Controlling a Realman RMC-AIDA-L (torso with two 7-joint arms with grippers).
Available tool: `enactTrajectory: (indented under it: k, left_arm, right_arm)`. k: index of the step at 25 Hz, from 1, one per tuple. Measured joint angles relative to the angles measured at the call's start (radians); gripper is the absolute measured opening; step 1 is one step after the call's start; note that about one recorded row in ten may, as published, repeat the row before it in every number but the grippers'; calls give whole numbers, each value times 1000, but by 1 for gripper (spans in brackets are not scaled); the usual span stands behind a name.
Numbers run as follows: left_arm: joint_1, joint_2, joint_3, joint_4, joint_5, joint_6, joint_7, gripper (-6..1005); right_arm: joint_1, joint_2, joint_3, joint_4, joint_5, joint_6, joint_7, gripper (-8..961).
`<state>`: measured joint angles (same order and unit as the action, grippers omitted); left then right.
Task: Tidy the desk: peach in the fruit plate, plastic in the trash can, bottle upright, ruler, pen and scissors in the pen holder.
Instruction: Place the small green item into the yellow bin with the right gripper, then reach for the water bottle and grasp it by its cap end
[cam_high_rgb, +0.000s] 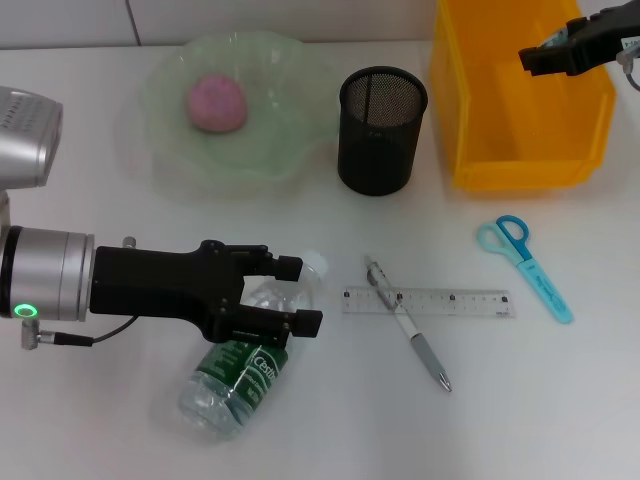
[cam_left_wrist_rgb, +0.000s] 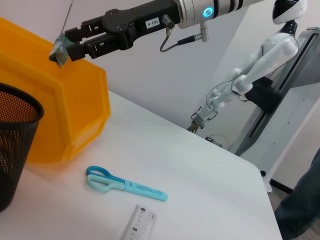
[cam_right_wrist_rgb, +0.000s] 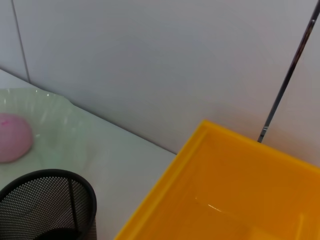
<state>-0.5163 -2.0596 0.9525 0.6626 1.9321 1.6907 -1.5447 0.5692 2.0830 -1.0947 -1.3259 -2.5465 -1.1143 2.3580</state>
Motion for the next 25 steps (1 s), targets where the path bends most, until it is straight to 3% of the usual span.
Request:
enactTrajectory:
  k: [6,15,18,19,20,21,23,24,25]
  left_arm:
    - [0,1,0,0,3,0,0,845]
    - [-2,1,0,0,4,0,-1,845]
    - [-6,9,0,5,1,8,-31,845]
    - [-12,15,-1,14,1,15,-65,845]
    - [-12,15,-1,14,1,15,-65,845]
    - [-18,20,-1,28,1,19,-106,845]
    - [-22,21,0,41,2,20,-134,844]
    - [-27,22,5,73,9,23,-189,844]
    - [-27,22,5,73,9,23,-189,844]
  right_arm:
    - [0,0,8,21,0,9,0,703]
    - [-26,-3,15,9,67,6,-17,697]
    - [-64,-5,48,-22,203,-40,-93,697]
    - [-91,-6,103,-38,328,-121,-174,697]
    - [-91,-6,103,-38,328,-121,-174,697]
    - [-114,-6,177,-37,455,-237,-279,697]
    - [-129,-7,223,-22,527,-297,-339,697]
    - [-159,-10,308,35,653,-412,-446,697]
    - [-159,-10,308,35,653,-412,-446,697]
